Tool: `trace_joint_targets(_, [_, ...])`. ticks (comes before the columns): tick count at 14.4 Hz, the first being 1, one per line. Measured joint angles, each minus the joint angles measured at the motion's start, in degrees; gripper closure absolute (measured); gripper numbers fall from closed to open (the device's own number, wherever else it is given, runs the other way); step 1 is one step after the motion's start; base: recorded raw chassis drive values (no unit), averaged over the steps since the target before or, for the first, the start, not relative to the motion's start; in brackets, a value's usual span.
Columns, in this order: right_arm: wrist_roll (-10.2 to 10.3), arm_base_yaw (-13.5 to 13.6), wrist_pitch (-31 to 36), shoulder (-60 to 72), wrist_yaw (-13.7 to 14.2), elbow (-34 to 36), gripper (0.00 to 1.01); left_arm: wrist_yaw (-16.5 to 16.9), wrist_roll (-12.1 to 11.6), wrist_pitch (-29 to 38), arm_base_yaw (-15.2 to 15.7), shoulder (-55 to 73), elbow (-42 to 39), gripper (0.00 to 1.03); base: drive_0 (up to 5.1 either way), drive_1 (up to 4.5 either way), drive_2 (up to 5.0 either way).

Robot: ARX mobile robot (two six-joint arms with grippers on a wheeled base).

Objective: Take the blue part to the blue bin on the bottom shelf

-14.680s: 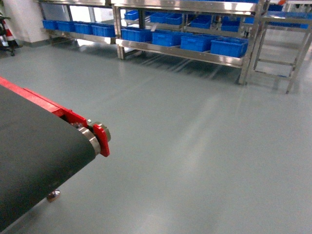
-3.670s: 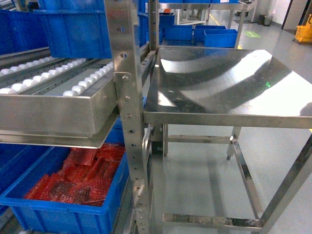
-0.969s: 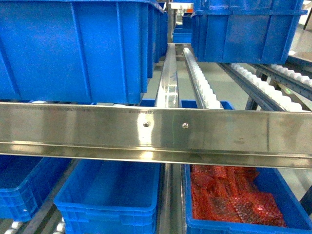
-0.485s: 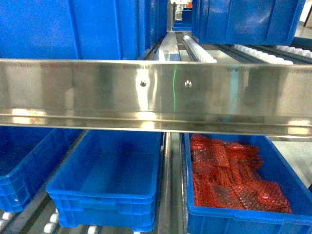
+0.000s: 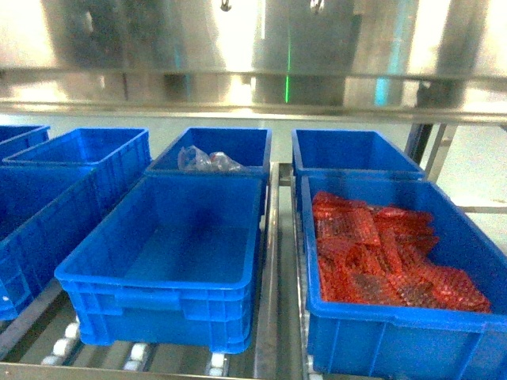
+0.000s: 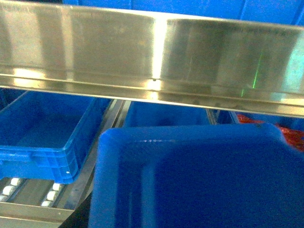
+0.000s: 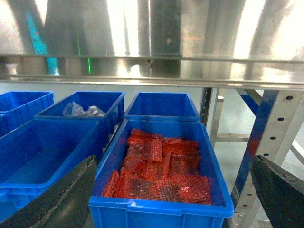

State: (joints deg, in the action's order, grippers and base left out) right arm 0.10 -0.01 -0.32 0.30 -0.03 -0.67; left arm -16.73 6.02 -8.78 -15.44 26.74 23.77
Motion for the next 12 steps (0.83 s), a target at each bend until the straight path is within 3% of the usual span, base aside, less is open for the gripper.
trace_joint_targets(12, [0.0, 0.0, 0.0, 0.0, 0.0, 0.0, 0.03, 0.0, 0.0, -0.1, 0.0, 0.0, 0.0, 0.6, 0.0, 0.0, 0.0])
